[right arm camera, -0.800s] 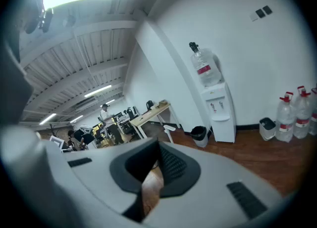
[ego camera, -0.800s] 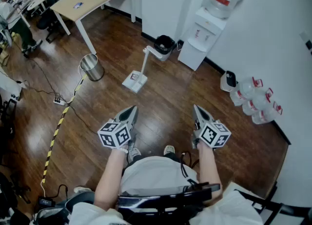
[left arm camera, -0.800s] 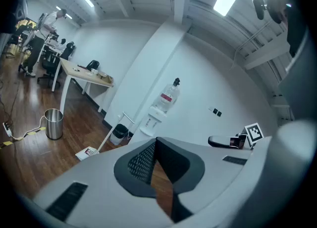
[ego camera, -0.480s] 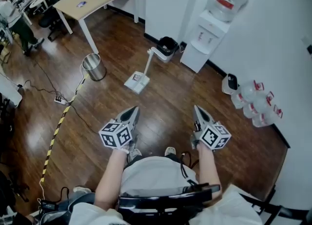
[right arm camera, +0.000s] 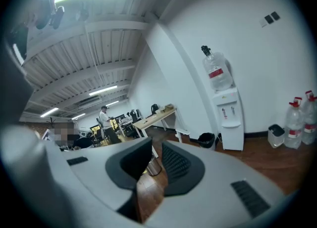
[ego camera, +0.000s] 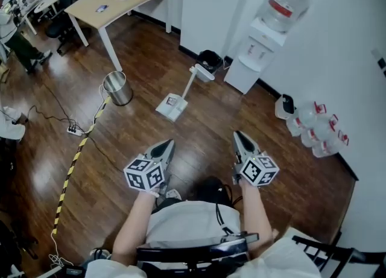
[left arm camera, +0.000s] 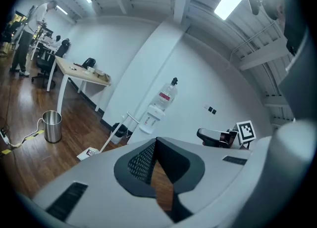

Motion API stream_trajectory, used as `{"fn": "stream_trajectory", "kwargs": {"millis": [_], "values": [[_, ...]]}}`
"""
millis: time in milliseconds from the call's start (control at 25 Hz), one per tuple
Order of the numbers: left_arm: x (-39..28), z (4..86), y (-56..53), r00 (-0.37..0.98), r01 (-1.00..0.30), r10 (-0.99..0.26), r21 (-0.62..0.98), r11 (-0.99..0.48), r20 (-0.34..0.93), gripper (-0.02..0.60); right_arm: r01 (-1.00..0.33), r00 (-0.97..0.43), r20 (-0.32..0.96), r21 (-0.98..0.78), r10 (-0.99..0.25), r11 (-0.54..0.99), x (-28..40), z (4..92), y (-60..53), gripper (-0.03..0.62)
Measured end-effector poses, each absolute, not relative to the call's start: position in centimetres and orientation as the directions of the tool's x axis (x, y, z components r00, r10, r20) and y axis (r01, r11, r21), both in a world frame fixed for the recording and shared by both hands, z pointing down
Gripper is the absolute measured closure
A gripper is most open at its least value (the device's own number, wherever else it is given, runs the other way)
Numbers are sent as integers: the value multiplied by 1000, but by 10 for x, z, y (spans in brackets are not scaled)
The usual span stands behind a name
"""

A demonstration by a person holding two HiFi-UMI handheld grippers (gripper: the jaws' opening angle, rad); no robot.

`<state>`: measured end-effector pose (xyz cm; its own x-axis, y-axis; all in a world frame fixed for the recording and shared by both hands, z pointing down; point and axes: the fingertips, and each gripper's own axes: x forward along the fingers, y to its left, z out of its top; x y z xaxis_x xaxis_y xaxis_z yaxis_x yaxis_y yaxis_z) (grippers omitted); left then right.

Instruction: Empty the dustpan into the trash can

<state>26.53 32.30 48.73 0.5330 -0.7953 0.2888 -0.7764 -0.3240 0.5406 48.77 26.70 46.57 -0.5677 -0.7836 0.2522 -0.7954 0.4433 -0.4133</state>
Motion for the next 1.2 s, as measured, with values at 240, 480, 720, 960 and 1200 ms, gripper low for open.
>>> {"fn": "stream_trajectory", "kwargs": {"millis": [240,480,720,960,1200], "values": [[249,486,292,561,-770,-776,527,-361,288,584,-823,-552,297,-346,-780,451,441,480,234,376],[238,503,216,571,-763,-762,541,-354,306,584,-834,-543,330,-317,-772,451,398,512,157,314],[227,528,151,598,-749,-722,562,-350,348,584,-861,-501,385,-309,-775,403,366,570,81,313],[219,564,76,605,-760,-693,546,-353,393,584,-890,-453,430,-276,-781,364,337,620,6,315],[205,593,19,602,-753,-683,580,-312,414,584,-932,-362,415,-171,-835,319,315,661,-69,315]]}}
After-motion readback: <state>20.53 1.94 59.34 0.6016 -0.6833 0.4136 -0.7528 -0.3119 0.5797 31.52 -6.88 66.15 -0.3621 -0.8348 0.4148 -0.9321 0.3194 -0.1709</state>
